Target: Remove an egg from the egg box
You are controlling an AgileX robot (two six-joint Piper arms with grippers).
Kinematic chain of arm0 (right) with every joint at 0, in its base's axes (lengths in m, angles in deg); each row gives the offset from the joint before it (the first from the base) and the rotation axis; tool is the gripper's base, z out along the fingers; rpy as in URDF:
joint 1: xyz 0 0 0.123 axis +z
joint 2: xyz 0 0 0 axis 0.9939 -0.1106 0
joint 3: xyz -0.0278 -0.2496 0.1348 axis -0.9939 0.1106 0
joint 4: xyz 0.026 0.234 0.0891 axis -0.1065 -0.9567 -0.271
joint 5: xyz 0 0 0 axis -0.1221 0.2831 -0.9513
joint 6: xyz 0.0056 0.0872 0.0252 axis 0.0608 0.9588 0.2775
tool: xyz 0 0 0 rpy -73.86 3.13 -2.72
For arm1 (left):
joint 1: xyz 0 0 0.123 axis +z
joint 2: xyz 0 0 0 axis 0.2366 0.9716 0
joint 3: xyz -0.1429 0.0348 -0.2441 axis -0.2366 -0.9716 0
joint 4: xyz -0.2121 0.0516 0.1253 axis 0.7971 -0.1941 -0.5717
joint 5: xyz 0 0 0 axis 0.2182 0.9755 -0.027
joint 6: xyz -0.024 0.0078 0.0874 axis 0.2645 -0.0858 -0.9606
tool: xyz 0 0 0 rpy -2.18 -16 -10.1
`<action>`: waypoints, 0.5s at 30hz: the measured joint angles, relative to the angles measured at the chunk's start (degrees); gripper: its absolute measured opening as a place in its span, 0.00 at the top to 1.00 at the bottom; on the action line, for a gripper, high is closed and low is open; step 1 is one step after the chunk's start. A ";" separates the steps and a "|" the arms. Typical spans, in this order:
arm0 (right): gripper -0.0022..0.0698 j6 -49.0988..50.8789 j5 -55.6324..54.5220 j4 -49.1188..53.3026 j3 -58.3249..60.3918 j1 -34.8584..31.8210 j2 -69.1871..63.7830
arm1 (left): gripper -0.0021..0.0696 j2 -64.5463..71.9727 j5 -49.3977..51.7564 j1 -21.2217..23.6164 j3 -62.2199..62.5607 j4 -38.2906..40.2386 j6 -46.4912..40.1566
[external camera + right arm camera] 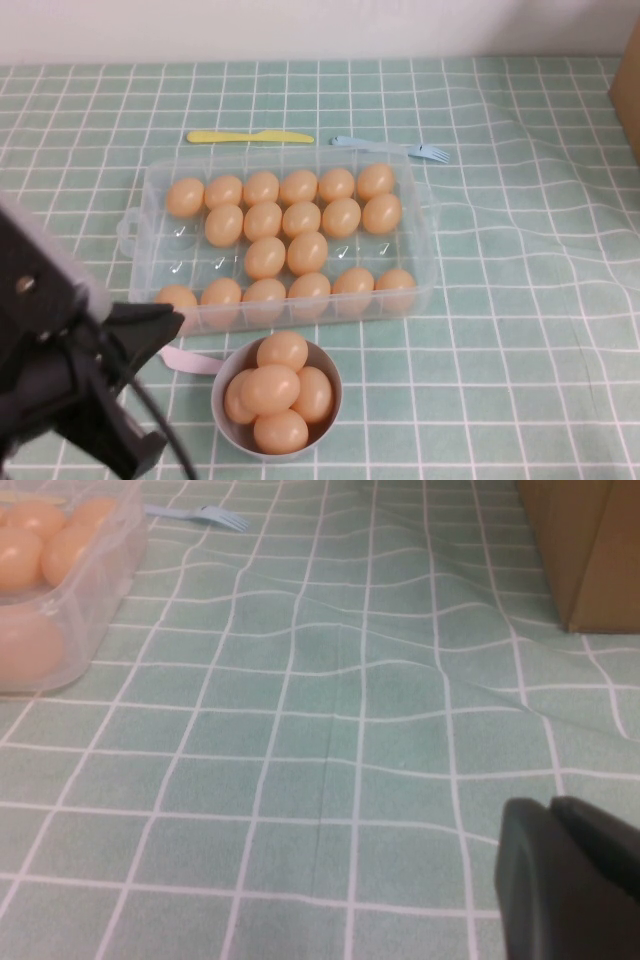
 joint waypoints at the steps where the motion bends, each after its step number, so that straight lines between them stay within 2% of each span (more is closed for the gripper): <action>1: 0.99 0.00 0.00 0.00 0.00 0.00 0.00 | 0.97 -1.36 -0.90 0.00 -1.38 0.00 0.75; 12: 0.99 0.00 0.00 0.00 0.00 0.00 0.00 | 0.97 -4.03 -3.45 0.00 -5.72 0.15 2.19; 15: 0.99 0.00 0.00 0.00 0.00 0.00 0.00 | 0.97 -4.03 -7.79 0.00 -6.66 0.56 2.22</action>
